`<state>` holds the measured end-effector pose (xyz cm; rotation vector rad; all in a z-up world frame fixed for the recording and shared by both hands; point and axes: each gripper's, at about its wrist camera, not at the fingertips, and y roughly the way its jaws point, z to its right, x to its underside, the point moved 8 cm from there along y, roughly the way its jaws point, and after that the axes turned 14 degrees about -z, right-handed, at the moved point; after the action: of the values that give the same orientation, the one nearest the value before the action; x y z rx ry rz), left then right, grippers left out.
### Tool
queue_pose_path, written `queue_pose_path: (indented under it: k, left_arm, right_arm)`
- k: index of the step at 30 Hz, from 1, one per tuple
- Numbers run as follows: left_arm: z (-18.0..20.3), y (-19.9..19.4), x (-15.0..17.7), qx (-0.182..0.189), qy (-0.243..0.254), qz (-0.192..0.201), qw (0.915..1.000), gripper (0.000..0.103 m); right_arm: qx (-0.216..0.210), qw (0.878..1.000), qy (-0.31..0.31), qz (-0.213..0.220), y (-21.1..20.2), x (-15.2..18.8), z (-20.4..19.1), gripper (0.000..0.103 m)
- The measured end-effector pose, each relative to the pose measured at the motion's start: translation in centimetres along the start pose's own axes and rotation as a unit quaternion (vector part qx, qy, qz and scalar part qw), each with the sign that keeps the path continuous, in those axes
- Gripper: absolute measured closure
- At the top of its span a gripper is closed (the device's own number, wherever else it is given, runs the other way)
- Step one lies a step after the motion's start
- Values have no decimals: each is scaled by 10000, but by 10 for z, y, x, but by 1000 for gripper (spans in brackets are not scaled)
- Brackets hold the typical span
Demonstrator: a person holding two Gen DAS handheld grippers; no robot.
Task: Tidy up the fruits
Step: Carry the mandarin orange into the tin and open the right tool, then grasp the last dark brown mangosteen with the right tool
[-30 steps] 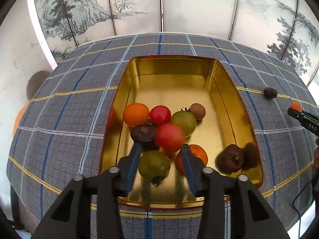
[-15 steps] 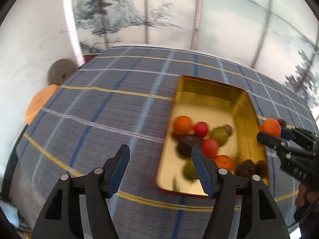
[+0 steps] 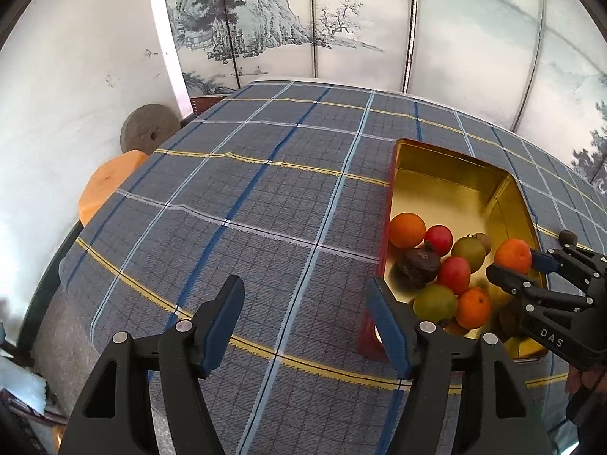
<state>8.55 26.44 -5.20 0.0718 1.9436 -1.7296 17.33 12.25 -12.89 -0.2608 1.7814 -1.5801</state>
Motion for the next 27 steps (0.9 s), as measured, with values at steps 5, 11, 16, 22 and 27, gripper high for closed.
queue_pose_path:
  k: [5, 11, 16, 22, 27]
  left_arm:
    - [10, -3, 0, -45, 117, 49, 9999, 35]
    - [23, -4, 1, -35, 260, 63, 9996, 35]
    - [34, -4, 0, 0, 363, 54, 9993, 35]
    - [48, -1, -1, 38, 451, 28, 9990, 35]
    - [59, 2, 0, 122, 501, -51, 9987, 35]
  right_arm:
    - [41, 10000, 28, -3, 1, -1, 1, 63]
    - [-31, 9996, 183, 226, -13, -3, 7, 57]
    - [-4, 9967, 521, 615, -43, 3, 35, 53]
    - [610, 9896, 1161, 591, -54, 35, 111, 51]
    - [835, 9768, 1943, 328, -43, 69, 181, 51]
